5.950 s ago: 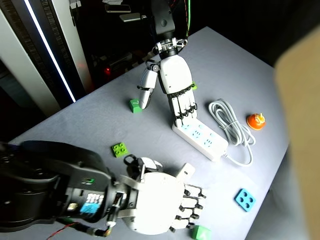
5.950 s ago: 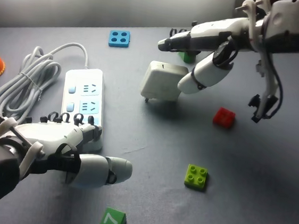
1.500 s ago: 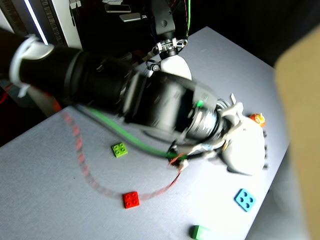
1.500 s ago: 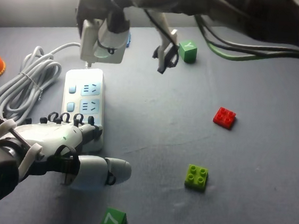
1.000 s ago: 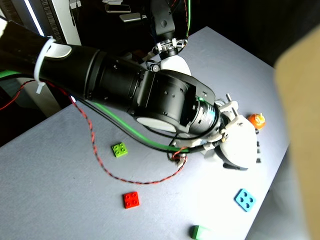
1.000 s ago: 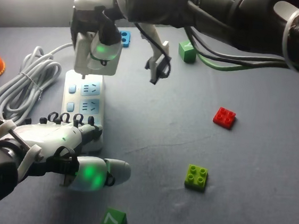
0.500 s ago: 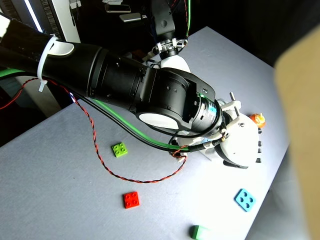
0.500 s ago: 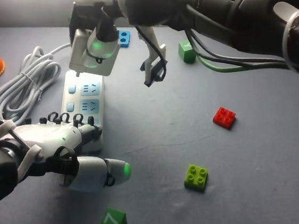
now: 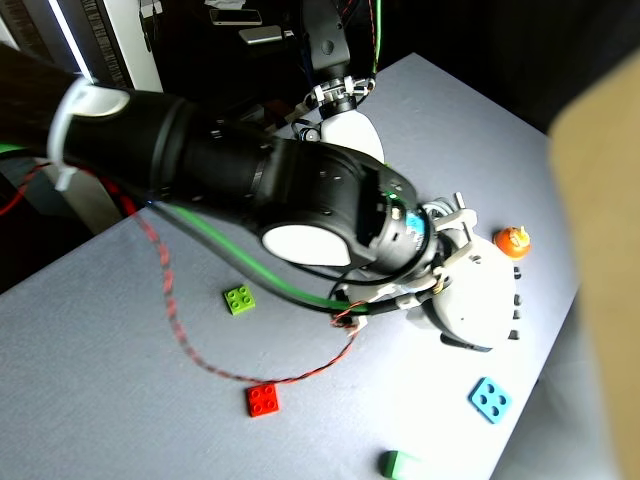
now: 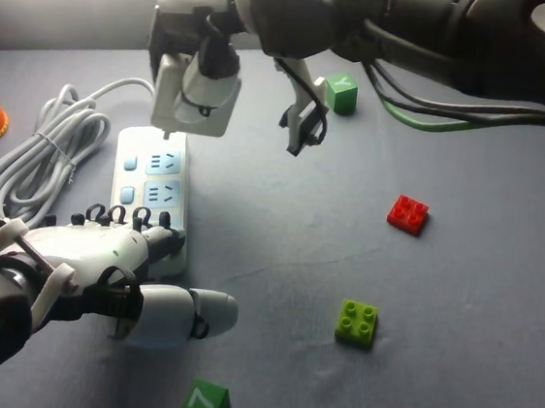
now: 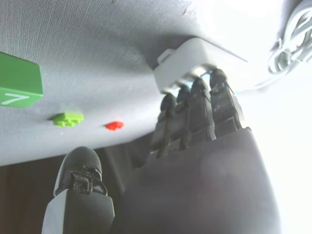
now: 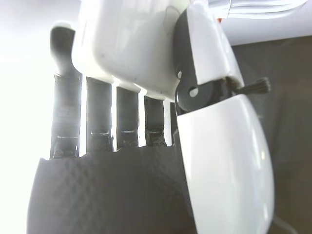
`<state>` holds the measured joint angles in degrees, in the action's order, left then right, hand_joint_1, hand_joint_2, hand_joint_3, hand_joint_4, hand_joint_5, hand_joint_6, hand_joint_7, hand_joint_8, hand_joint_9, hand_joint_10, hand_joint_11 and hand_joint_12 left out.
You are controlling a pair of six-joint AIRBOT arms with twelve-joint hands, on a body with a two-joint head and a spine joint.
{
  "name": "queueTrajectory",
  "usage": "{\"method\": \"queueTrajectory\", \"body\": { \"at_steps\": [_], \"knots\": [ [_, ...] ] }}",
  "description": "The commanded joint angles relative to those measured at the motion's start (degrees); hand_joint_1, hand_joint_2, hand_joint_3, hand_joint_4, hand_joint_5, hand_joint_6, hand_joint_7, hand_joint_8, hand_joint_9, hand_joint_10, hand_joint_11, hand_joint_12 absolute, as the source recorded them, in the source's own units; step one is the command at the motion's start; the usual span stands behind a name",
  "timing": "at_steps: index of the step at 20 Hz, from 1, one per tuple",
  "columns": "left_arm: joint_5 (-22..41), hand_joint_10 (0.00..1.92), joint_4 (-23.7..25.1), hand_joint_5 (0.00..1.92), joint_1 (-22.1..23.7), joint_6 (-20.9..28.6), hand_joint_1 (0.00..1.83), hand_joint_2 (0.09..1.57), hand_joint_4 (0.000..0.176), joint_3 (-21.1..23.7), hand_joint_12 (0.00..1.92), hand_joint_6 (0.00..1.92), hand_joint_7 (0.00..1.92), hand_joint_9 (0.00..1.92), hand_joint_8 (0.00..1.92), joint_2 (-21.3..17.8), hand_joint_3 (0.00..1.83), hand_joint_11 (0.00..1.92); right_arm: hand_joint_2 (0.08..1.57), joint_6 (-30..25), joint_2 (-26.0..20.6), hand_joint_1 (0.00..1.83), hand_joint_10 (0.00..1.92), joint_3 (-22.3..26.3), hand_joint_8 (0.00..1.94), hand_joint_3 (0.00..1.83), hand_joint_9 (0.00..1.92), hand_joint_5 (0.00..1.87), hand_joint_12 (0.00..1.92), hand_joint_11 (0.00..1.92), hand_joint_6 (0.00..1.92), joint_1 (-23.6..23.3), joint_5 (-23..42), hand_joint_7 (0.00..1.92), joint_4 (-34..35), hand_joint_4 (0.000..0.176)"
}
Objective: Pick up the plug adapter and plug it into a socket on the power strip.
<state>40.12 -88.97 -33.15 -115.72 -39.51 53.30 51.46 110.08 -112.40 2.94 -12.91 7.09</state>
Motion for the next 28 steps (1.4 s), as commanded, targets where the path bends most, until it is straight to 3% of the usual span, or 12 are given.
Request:
{"method": "queueTrajectory", "body": {
  "at_steps": [1, 8, 16, 21, 23, 24, 25, 27, 28],
  "knots": [
    [0.49, 0.00, 0.23, 0.12, -0.30, 0.18, 0.00, 1.15, 0.000, -0.31, 0.04, 0.01, 0.11, 0.08, 0.00, -0.18, 0.00, 0.04, 1.15, -0.59, -0.13, 1.23, 1.12, 0.34, 1.19, 0.00, 0.86, 0.86, 1.62, 0.68, 1.01, -0.69, 7.51, 0.98, 0.25, 0.000],
    [0.48, 0.00, 0.23, 0.09, -0.46, 0.18, 0.00, 1.16, 0.000, 0.02, 0.05, 0.00, 0.09, 0.07, 0.00, -0.44, 0.00, 0.03, 1.16, -4.69, -1.23, 1.23, 1.17, 1.66, 1.24, 0.00, 0.81, 0.85, 1.66, 0.63, 1.02, -1.31, 8.31, 0.94, -0.64, 0.000],
    [0.49, 0.01, 0.23, 0.10, -0.69, 0.18, 0.00, 1.16, 0.000, -0.03, 0.01, 0.01, 0.09, 0.06, 0.01, -0.59, 0.00, 0.03, 1.16, -4.62, -2.85, 1.23, 1.14, 5.82, 1.22, 0.00, 0.82, 0.86, 1.62, 0.65, 1.01, -2.09, 6.28, 0.96, -1.65, 0.000],
    [0.49, 0.00, 0.23, 0.08, -0.70, 0.18, 0.00, 1.16, 0.000, -0.04, 0.01, 0.00, 0.07, 0.05, 0.00, -0.64, 0.00, 0.02, 1.16, 10.75, -3.68, 1.23, 1.13, 6.74, 1.21, 0.00, 0.83, 0.86, 1.65, 0.63, 1.01, -2.34, 6.54, 0.97, 10.97, 0.000],
    [0.50, 0.01, 0.23, 0.11, -0.68, 0.19, 0.00, 1.17, 0.000, -0.07, 0.03, 0.01, 0.10, 0.08, 0.01, -0.64, 0.00, 0.05, 1.16, 14.58, -4.34, 1.23, 1.13, 7.39, 1.22, 0.00, 0.84, 0.84, 1.63, 0.66, 1.03, -2.26, 6.99, 0.96, 12.46, 0.000],
    [0.50, 0.01, 0.23, 0.11, -0.68, 0.19, 0.00, 1.16, 0.000, -0.05, 0.03, 0.01, 0.11, 0.09, 0.01, -0.64, 0.00, 0.05, 1.16, 29.69, -5.00, 1.23, 1.13, 8.09, 1.22, 0.00, 0.84, 0.84, 1.63, 0.66, 1.03, -1.87, 8.76, 0.96, 23.53, 0.000],
    [0.50, 0.01, 0.23, 0.11, -0.69, 0.19, 0.00, 1.16, 0.000, -0.02, 0.03, 0.01, 0.11, 0.09, 0.01, -0.64, 0.00, 0.05, 1.16, 39.37, -5.15, 1.23, 1.13, 8.14, 1.22, 0.00, 0.84, 0.84, 1.63, 0.66, 1.03, -1.58, 9.96, 0.96, 32.58, 0.000],
    [0.50, 0.01, 0.23, 0.10, -0.72, 0.19, 0.00, 1.17, 0.000, 0.02, 0.02, 0.01, 0.10, 0.07, 0.01, -0.69, 0.00, 0.04, 1.16, 51.00, -5.52, 1.23, 1.14, 8.76, 1.23, 0.00, 0.82, 0.86, 1.66, 0.63, 1.01, -1.11, 11.94, 0.95, 42.76, 0.000],
    [0.50, 0.00, 0.23, 0.09, -0.71, 0.19, 0.00, 1.17, 0.000, -0.04, 0.02, 0.00, 0.08, 0.05, 0.00, -0.69, 0.00, 0.02, 1.15, 53.36, -5.59, 1.23, 1.12, 8.88, 1.20, 0.00, 0.84, 0.88, 1.62, 0.66, 0.98, -0.93, 12.48, 0.97, 45.10, 0.000]
  ]
}}
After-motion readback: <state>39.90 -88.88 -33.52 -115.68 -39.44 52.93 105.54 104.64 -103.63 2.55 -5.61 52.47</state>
